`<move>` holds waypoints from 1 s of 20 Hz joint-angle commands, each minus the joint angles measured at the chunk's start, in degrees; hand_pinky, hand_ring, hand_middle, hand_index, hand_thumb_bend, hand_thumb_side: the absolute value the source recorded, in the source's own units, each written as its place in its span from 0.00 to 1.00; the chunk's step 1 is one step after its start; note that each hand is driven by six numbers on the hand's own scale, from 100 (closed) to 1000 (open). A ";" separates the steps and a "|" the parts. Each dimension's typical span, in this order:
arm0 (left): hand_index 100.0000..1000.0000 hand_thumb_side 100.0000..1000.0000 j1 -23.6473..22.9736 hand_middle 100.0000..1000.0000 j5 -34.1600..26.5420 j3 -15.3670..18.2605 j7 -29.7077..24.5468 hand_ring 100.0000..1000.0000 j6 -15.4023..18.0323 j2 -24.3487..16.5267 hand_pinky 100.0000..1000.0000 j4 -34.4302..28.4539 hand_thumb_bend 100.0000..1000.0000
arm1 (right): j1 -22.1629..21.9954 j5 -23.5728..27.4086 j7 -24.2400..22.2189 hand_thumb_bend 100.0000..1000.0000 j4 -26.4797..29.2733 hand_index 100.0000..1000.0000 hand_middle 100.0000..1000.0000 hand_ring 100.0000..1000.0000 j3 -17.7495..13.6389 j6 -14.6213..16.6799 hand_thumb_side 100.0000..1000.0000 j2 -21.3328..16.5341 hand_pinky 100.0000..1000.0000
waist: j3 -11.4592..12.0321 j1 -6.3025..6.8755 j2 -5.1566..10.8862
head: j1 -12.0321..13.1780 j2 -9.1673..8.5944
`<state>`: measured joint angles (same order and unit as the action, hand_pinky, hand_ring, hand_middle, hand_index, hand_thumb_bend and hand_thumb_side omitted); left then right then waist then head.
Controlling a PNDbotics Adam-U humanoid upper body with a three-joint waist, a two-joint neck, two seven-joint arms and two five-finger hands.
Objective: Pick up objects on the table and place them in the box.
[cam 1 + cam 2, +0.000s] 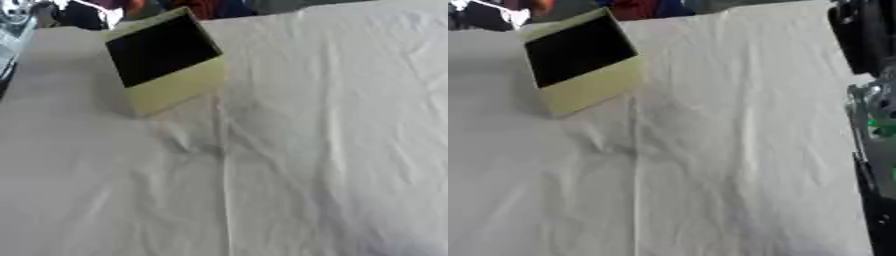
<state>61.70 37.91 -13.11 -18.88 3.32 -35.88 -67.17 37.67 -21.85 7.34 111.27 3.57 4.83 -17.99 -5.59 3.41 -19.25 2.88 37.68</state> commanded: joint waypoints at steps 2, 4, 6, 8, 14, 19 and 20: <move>0.65 0.08 3.31 0.46 3.49 1.52 1.09 0.52 3.46 1.77 0.28 5.78 0.00 | 1.13 0.60 -0.24 0.00 0.52 0.78 0.54 0.69 0.05 0.17 0.92 -0.63 0.80 | -0.23 -0.16 0.92 | 0.38 -1.07; 0.64 0.06 4.08 0.46 5.30 1.46 1.15 0.52 4.95 2.70 0.28 8.29 0.00 | 1.12 0.70 -0.23 0.00 0.52 0.78 0.54 0.69 0.04 0.18 0.92 -0.63 0.80 | -0.37 -0.09 0.79 | 0.43 -1.17; 0.65 0.07 4.60 0.46 7.39 1.63 1.27 0.52 5.88 3.53 0.29 10.95 0.00 | 1.16 0.79 -0.21 0.00 0.53 0.78 0.54 0.69 0.05 0.19 0.92 -0.66 0.80 | -0.47 -0.02 0.70 | 0.44 -1.18; 0.65 0.07 5.13 0.47 9.20 2.19 1.84 0.53 6.60 4.49 0.29 13.37 0.00 | 1.22 0.86 -0.25 0.00 0.52 0.78 0.54 0.69 0.10 0.19 0.92 -0.61 0.80 | -0.59 0.02 0.63 | 0.50 -1.30; 0.68 0.09 7.09 0.49 13.99 3.85 4.16 0.56 9.40 6.92 0.32 18.37 0.00 | 1.33 1.09 -0.36 0.00 0.55 0.78 0.54 0.69 0.17 0.22 0.92 -0.47 0.80 | -1.04 0.07 0.33 | 0.70 -1.66; 0.80 0.25 8.11 0.66 21.35 4.45 5.21 0.72 10.84 7.69 0.53 20.33 0.31 | 1.25 1.19 -0.36 0.00 0.56 0.78 0.54 0.69 0.11 0.22 0.92 -0.50 0.80 | -1.33 0.20 0.28 | 0.81 -1.53; 0.81 0.29 8.18 0.68 22.82 4.62 5.59 0.73 11.10 7.82 0.54 20.46 0.38 | 1.20 1.19 -0.33 0.00 0.57 0.78 0.54 0.69 0.07 0.21 0.93 -0.50 0.80 | -1.37 0.24 0.30 | 0.78 -1.51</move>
<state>68.24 58.85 -9.28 -13.76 14.07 -27.24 -46.46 37.89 -21.06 7.08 111.26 3.89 5.01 -17.97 -6.92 3.79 -20.16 3.42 36.68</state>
